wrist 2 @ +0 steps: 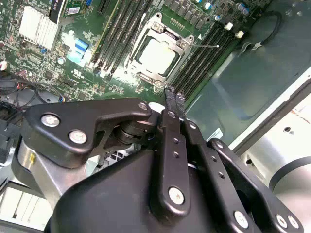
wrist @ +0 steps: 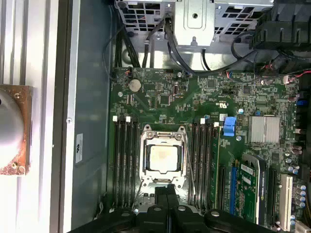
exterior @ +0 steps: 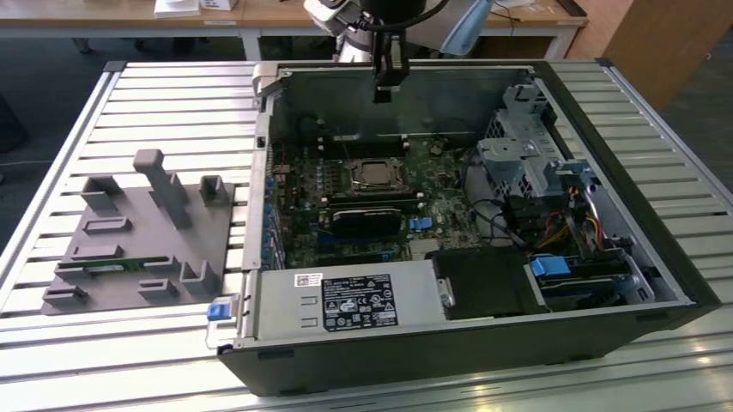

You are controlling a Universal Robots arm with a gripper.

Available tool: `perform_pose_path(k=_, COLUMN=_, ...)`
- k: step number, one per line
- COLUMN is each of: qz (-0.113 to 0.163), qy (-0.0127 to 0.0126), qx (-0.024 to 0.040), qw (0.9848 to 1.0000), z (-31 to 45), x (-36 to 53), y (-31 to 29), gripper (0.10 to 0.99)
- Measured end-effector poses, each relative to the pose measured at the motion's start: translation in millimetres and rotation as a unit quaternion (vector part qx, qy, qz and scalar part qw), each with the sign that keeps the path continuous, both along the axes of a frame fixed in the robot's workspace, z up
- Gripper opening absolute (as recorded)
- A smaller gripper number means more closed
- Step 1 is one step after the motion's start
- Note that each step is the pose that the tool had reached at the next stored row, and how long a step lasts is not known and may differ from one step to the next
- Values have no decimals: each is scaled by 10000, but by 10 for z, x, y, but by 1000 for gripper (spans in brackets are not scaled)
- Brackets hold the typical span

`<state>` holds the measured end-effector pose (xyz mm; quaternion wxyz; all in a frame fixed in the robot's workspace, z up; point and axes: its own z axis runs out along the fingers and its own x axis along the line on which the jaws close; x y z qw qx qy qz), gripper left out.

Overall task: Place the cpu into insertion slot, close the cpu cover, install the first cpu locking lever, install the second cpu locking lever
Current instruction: 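Install the first cpu locking lever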

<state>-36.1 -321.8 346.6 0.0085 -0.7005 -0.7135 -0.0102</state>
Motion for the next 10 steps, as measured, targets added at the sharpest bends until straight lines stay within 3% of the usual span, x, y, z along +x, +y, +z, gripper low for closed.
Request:
perform_pose_path(k=1, qz=0, qy=0, qx=2, qw=10000, z=-45, x=0, y=0, gripper=106)
perform_pose_path(k=10, qz=0, qy=0, qx=2, qw=10000, z=-52, x=0, y=0, gripper=106)
